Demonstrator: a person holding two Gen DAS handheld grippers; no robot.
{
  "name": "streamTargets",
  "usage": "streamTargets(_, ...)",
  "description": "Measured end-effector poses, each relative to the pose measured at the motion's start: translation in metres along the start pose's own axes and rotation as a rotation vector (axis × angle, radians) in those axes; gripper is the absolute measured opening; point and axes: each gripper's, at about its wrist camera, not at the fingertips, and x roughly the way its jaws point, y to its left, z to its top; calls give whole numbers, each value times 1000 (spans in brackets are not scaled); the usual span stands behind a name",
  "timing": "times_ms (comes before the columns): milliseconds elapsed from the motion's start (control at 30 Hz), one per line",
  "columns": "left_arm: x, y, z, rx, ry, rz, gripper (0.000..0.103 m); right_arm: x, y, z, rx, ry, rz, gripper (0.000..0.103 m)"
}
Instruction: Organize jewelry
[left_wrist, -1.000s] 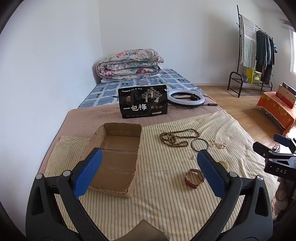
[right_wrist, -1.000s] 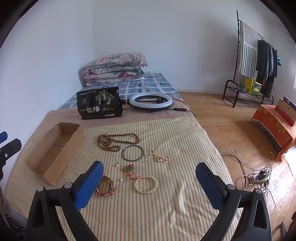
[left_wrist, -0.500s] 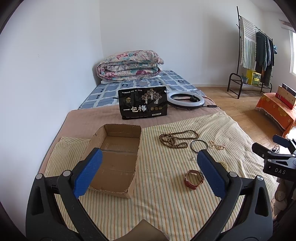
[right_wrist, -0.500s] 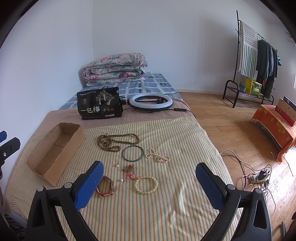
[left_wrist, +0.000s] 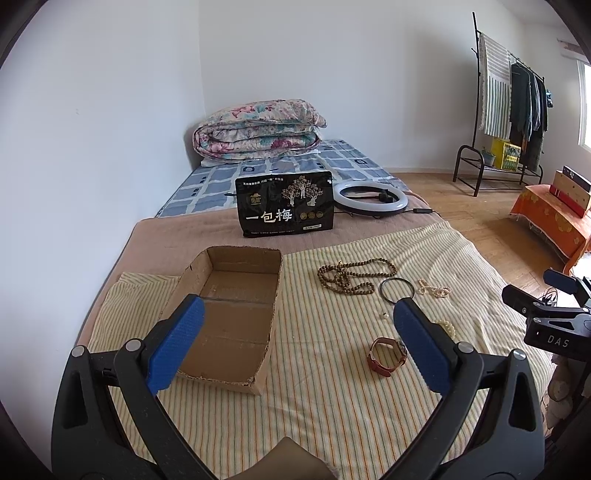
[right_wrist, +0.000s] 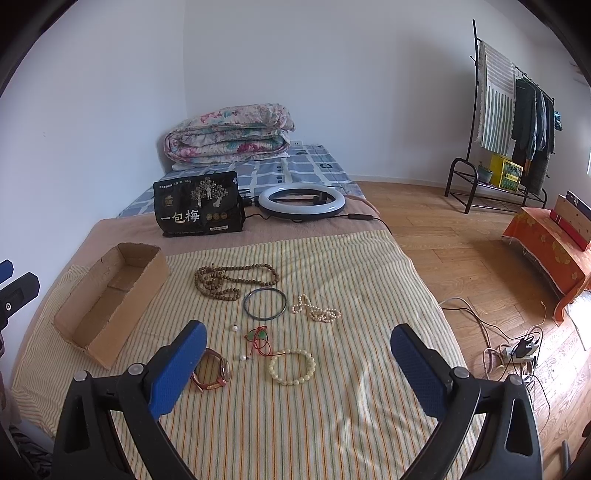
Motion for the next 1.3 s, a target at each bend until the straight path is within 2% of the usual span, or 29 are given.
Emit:
streamTargets(633,0,0,-2,0,2,-1,103,1,0,-1,-2,1,-2,101)
streamTargets(1000,14,-1,-5,3,27,-8,103,6,-11,-8,8,9,-17,101)
streamTargets(1167,37,-7,-12,1,99,-37,103,21,-22,-12,8,32,-38,101)
streamTargets(1267,54,-10,-18,-8,169,-79,102,40,-28,-19,4,98,-21,100)
streamTargets(1300,59,-11,-20,-12,183,-89,99,48,-30,-21,9,126,-12,98)
